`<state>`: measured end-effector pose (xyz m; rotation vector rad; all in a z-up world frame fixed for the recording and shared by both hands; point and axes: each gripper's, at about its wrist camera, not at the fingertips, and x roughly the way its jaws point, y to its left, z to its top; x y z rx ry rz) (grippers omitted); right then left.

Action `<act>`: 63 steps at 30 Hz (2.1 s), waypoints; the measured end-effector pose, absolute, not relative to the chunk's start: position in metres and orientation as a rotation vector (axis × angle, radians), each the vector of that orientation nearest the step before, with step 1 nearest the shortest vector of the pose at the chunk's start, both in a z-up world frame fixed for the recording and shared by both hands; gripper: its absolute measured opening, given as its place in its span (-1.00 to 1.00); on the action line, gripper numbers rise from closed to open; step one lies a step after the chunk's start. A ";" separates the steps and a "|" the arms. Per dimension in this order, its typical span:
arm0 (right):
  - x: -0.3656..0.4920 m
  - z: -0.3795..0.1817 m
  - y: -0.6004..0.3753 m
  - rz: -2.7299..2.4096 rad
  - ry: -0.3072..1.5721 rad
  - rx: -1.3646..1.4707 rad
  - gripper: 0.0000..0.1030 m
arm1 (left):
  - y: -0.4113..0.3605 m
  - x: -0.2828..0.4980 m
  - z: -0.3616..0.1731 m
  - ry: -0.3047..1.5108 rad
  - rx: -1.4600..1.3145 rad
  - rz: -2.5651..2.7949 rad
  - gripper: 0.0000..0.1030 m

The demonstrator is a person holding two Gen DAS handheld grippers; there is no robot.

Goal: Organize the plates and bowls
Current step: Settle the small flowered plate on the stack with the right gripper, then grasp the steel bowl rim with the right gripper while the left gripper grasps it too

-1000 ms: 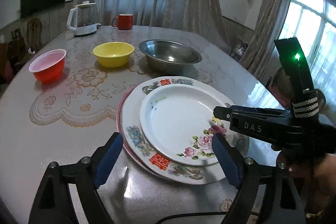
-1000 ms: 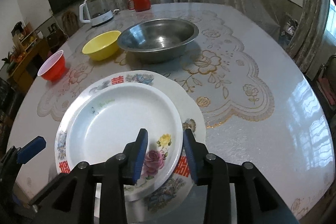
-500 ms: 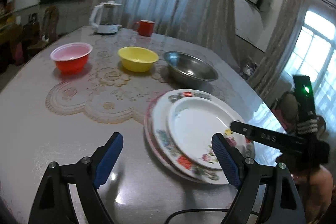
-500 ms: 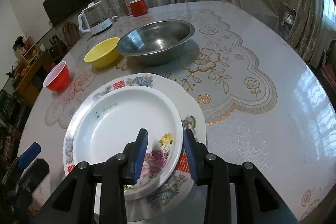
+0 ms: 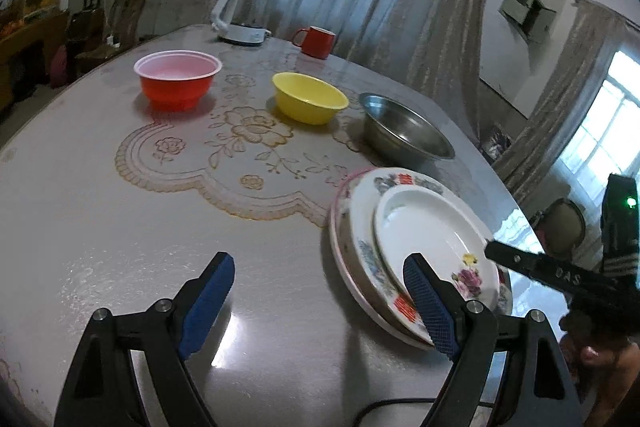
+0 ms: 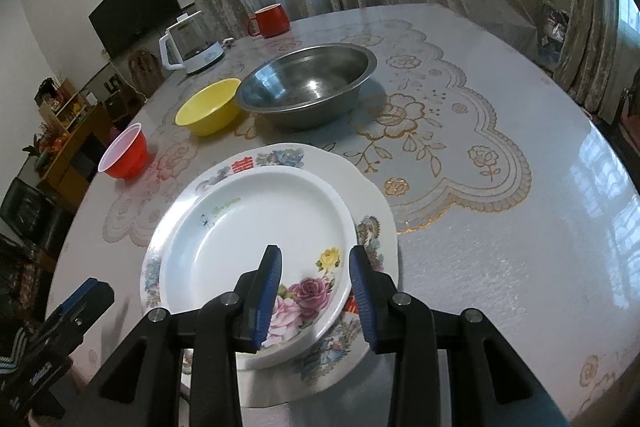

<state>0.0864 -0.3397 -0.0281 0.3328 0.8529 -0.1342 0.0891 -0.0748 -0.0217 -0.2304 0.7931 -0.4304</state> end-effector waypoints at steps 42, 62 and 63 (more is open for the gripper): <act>0.106 -0.024 -0.397 -0.182 0.831 0.395 -0.32 | -0.114 0.120 -0.003 0.817 -0.026 -0.326 0.76; 0.173 -0.020 -0.435 -0.175 0.782 0.347 -0.31 | -0.129 0.149 0.001 0.838 -0.019 -0.352 0.77; 0.178 -0.020 -0.437 -0.171 0.779 0.346 -0.31 | -0.129 0.150 0.002 0.838 -0.023 -0.356 0.77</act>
